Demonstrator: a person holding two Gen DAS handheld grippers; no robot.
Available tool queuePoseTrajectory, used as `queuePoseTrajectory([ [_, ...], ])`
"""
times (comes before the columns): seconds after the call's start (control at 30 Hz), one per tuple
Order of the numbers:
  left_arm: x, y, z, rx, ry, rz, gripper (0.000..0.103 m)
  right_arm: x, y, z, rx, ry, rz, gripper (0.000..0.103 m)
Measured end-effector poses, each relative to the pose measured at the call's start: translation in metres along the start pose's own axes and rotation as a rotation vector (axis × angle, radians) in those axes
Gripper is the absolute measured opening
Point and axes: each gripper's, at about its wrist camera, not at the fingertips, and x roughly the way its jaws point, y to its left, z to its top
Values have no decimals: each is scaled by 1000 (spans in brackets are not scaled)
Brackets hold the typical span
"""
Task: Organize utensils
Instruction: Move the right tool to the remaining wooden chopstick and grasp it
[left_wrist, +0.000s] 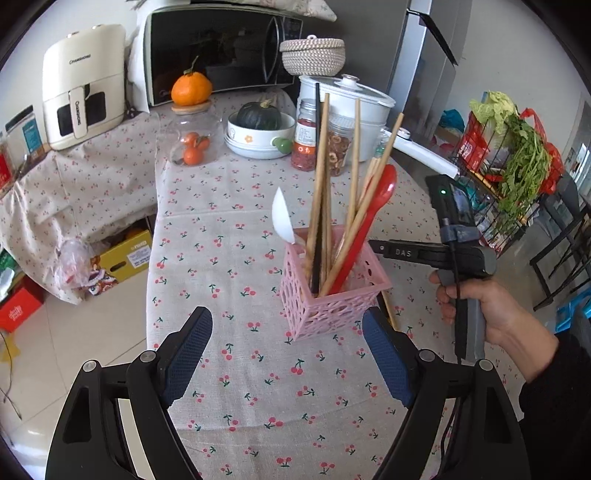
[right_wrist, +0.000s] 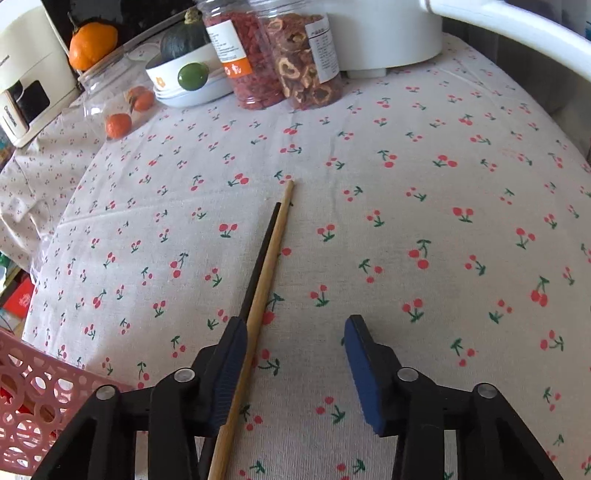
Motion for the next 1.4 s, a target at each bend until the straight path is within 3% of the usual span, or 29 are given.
queuePoseTrajectory([
  [0.07, -3, -8, 3, 10, 20, -17, 85, 4, 6, 4, -48, 10, -34, 37],
  [0.17, -7, -23, 8, 23, 34, -51, 83, 4, 5, 8, -46, 44, -19, 14],
  [0.2, -9, -31, 10, 40, 33, -54, 81, 6, 3, 10, -47, 68, -52, 0],
  [0.4, -13, -78, 19, 119, 38, -88, 71, 4, -7, 4, -62, 147, -84, 0],
  [0.53, -17, -93, 19, 120, 33, -113, 70, -8, -14, 8, 4, 77, 32, 9],
  [0.7, -11, -90, 14, 113, 66, -87, 70, 10, 5, 11, -43, 118, 31, 12],
  [0.8, -5, -85, 12, 105, 87, -75, 70, 11, 14, 8, -94, 90, -27, 1],
  [0.9, -3, -86, 11, 109, 90, -72, 70, 12, 18, 11, -108, 121, -78, 0],
  [1.0, -4, -88, 11, 104, 88, -83, 70, 13, 19, 13, -68, 130, -43, 10],
  [1.13, -11, -84, 9, 115, 79, -76, 70, 15, 7, 21, 40, 127, 24, 13],
  [1.4, -5, -67, 5, 75, 95, -82, 70, 13, 14, 19, 15, 126, 44, 15],
])
